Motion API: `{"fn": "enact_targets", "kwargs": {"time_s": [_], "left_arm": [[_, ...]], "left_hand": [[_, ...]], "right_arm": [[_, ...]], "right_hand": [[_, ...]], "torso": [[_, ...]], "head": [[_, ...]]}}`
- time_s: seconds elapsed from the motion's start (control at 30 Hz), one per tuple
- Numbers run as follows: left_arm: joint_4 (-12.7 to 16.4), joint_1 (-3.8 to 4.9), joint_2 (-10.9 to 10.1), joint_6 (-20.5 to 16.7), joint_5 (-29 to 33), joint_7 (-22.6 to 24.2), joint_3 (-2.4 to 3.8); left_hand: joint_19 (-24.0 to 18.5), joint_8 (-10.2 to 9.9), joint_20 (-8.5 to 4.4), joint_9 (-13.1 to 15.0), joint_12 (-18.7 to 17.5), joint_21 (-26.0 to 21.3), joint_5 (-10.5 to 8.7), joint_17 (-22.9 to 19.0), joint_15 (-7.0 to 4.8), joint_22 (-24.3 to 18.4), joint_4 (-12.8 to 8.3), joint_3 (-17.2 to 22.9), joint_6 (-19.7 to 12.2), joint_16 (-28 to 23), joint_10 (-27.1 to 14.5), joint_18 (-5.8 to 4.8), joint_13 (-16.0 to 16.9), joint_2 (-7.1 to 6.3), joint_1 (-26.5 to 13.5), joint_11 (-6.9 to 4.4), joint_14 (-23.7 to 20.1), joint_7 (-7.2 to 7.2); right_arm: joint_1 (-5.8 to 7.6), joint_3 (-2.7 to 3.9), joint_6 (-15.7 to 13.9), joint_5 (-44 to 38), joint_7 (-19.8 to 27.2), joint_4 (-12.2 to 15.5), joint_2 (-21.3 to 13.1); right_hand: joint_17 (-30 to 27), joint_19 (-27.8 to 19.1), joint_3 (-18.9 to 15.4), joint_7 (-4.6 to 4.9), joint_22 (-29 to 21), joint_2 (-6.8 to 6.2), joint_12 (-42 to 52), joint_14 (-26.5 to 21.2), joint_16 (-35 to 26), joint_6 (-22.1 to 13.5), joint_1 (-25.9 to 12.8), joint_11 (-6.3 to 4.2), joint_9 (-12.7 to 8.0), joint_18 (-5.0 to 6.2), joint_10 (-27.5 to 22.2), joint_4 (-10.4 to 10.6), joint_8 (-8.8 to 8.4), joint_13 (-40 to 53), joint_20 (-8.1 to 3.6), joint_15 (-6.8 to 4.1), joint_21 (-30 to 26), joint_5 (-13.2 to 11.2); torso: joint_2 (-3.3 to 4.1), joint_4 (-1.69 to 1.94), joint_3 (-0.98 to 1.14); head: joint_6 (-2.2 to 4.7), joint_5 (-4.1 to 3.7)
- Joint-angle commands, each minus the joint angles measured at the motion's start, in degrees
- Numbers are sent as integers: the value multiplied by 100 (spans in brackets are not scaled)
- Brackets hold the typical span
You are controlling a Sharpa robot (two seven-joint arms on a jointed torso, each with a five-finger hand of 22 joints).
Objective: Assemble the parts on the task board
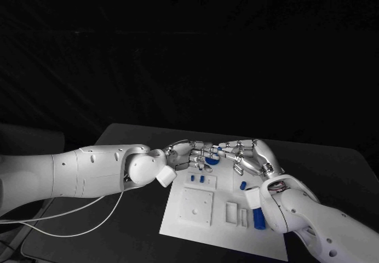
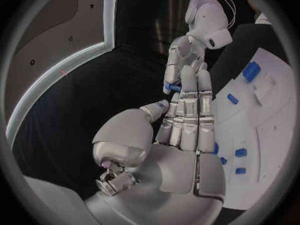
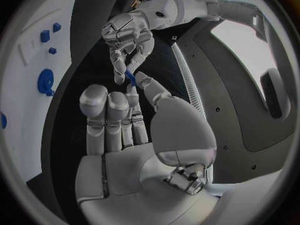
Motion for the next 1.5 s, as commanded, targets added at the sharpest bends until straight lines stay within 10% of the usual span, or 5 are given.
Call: {"fn": "enact_targets", "kwargs": {"time_s": [0.03,1.0,1.5], "left_arm": [[7,6,6,75,52,106,10],[-8,6,4,197,-220,90,11],[-42,6,0,302,-300,113,12]], "left_hand": [[-6,31,-7,6,-20,19,-23,17,13,17,-101,0,72,69,21,8,0,-27,-11,12,-11,3],[-784,23,-43,2,-28,1130,-20,126,-9,1204,-1310,-395,414,487,172,198,-7,-416,957,16,-211,7],[-1156,21,-39,1,-26,1546,-23,144,-19,1729,-1387,-415,404,635,208,244,-3,-579,1220,9,-352,15]], "right_arm": [[-9,-1,130,10,42,-3,-3],[-9,0,155,9,20,-30,3],[-9,1,174,9,27,-33,5]], "right_hand": [[-1,20,-28,-9,551,49,3,-15,-25,-39,-8,2,10,-41,-40,-1,-14,9,13,-7,6,32],[-2,15,-41,-8,550,54,-1,-16,-25,-44,-5,5,10,-41,-49,0,-14,10,15,-6,7,26],[-5,10,-41,-6,548,71,5,-20,-30,-44,3,6,11,-40,-50,0,-13,16,16,-5,-1,32]], "torso": [[3,-2,3],[2,0,3],[2,-1,3]], "head": [[-1,1],[-11,4],[-14,4]]}}
